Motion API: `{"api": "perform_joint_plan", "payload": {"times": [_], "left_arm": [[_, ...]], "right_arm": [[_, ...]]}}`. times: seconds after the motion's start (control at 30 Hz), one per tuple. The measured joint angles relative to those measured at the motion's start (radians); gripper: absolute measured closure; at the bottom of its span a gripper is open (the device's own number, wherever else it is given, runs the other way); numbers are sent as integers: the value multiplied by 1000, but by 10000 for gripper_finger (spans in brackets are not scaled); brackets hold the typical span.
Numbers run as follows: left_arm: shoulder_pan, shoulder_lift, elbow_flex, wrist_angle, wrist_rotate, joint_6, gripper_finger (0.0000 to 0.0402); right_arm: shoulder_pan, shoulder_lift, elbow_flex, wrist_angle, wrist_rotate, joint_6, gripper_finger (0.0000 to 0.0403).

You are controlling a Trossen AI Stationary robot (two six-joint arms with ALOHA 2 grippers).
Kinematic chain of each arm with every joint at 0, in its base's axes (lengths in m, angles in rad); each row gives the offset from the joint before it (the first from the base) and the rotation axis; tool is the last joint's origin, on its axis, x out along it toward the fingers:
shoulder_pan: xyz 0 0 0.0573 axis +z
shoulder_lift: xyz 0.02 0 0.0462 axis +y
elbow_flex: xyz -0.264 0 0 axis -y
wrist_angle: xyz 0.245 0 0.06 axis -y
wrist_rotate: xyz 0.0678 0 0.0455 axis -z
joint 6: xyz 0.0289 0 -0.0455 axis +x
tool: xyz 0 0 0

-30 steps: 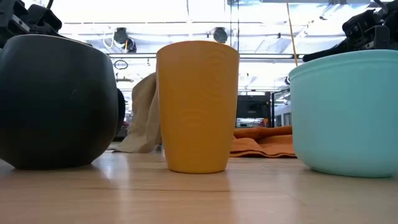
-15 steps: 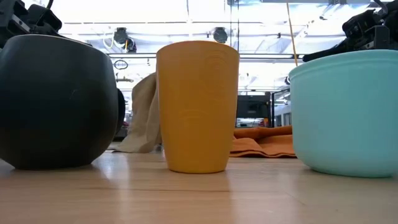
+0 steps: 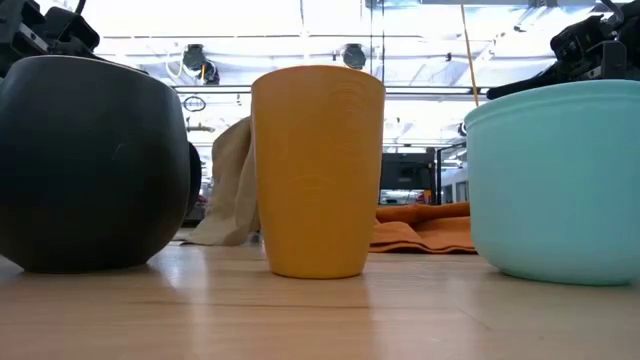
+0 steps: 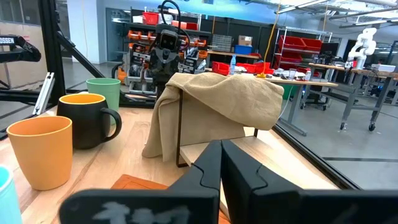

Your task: Stack small to large cups/mugs on shelf

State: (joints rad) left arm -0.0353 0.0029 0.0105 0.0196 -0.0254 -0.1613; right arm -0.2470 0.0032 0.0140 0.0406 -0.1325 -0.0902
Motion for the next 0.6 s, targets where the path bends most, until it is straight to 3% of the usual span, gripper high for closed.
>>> {"api": "perform_joint_plan", "payload": {"times": [0.6], "left_arm": [[0,0,0,0,0,0,366]], "right_arm": [[0,0,0,0,0,0,403]]}}
